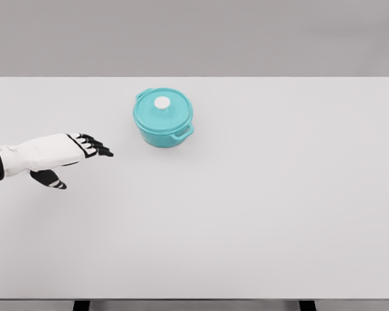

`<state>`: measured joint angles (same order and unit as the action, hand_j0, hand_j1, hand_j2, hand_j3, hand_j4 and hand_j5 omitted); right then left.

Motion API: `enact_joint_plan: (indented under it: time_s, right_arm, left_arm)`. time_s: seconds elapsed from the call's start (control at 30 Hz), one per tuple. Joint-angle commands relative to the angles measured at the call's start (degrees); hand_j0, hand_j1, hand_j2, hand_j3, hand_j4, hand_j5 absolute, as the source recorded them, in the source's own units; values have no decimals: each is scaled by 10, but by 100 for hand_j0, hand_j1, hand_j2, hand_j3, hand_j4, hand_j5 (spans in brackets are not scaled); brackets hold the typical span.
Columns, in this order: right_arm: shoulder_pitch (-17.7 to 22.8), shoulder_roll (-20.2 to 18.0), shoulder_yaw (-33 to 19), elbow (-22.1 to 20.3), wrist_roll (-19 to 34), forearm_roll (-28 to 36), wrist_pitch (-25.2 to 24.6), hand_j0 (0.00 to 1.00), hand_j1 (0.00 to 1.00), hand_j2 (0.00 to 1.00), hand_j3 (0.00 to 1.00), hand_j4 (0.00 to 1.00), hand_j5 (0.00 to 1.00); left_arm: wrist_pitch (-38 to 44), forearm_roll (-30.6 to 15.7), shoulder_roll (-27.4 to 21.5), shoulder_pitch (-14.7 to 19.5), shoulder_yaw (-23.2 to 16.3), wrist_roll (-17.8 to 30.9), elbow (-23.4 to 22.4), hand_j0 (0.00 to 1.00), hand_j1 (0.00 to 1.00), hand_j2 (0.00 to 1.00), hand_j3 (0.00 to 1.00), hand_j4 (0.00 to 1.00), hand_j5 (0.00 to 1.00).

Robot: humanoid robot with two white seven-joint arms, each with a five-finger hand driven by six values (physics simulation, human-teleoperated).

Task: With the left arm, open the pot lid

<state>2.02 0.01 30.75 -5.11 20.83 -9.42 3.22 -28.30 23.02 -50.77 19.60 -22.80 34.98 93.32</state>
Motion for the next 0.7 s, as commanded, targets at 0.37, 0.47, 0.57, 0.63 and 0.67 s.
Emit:
enact_joint_plan:
  time_s: [0.37, 0.47, 0.57, 0.63, 0.67]
  right_arm:
    - [0, 0, 0, 5, 0, 1, -2, 100, 100, 100, 100, 100, 100]
    - [0, 0, 0, 5, 0, 1, -2, 100, 100, 100, 100, 100, 100]
    - [0, 0, 0, 5, 0, 1, -2, 100, 100, 100, 100, 100, 100]
    - [0, 0, 0, 5, 0, 1, -3, 100, 100, 100, 100, 100, 100]
    - [0, 0, 0, 5, 0, 1, -3, 100, 100, 100, 100, 100, 100]
  left_arm:
    - [9, -1, 16, 46, -1, 0, -2, 100, 100, 100, 100, 100, 100]
    - [21, -135, 19, 172, -57, 0, -123, 100, 100, 100, 100, 100, 100]
    - [66, -195, 31, 295, -224, 0, -186, 100, 100, 100, 100, 100, 100]
    - [60, -193, 39, 334, -295, 0, -202, 100, 100, 100, 100, 100, 100]
    - [61, -192, 73, 370, -333, 0, -230, 100, 100, 100, 100, 100, 100]
